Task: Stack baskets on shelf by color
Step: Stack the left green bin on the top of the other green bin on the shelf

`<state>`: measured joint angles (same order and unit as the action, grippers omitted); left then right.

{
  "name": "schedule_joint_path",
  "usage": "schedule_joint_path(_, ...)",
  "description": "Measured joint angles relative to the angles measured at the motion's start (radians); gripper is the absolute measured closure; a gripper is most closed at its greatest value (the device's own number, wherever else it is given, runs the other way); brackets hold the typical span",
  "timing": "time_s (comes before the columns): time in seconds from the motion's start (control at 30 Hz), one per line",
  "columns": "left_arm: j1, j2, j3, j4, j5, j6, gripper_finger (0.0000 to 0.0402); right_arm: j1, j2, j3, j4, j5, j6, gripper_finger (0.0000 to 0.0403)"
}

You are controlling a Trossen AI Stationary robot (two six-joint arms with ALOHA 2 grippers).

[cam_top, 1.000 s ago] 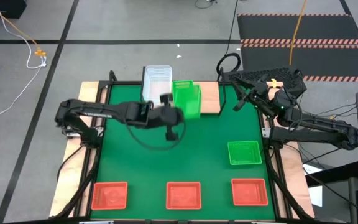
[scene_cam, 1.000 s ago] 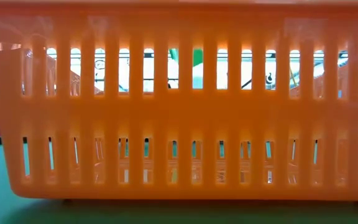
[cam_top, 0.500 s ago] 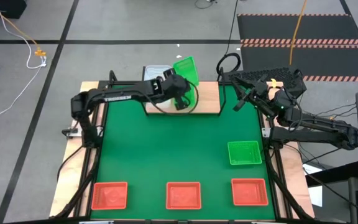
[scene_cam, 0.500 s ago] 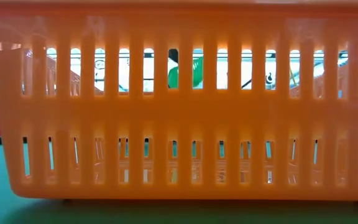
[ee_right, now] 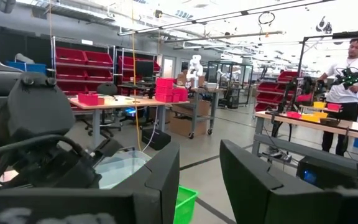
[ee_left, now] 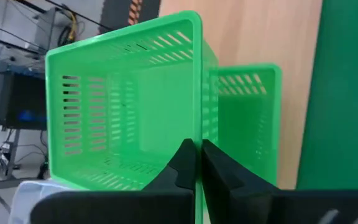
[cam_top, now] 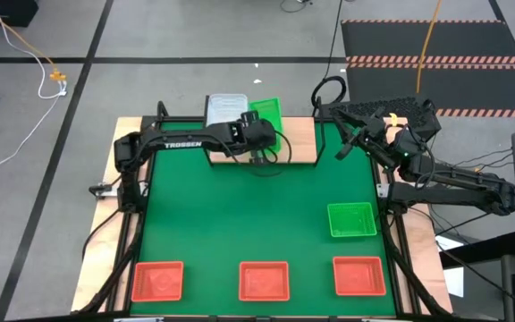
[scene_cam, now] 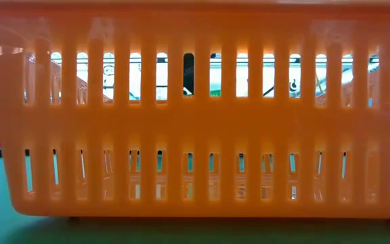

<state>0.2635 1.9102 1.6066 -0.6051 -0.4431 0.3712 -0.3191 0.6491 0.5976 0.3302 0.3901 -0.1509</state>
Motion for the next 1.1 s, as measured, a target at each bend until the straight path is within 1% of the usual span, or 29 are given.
schedule_joint_path(0.13,-0.003,0.0,0.0,-0.069,0.004,-0.01,0.038,0.0,0.0,0.0,0.0,0.0,0.0,0.0291)
schedule_joint_path(0.27,-0.003,0.0,0.0,-0.108,0.085,-0.025,0.0379,0.0,0.0,0.0,0.0,0.0,0.0,0.0291)
schedule_joint_path(0.33,-0.004,0.0,0.0,-0.103,0.102,-0.033,0.0386,0.0,0.0,0.0,0.0,0.0,0.0,0.0291)
schedule_joint_path(0.47,-0.007,0.0,0.0,-0.092,0.106,-0.032,0.0391,0.0,0.0,0.0,0.0,0.0,0.0,0.0291)
schedule_joint_path(0.7,-0.007,0.0,0.0,-0.1,0.106,-0.006,0.0364,0.0,0.0,0.0,0.0,0.0,0.001,0.0291)
schedule_joint_path(1.1,-0.007,-0.003,0.0,-0.089,0.102,-0.011,0.036,0.0,0.0,0.0,0.0,0.0,0.001,0.0291)
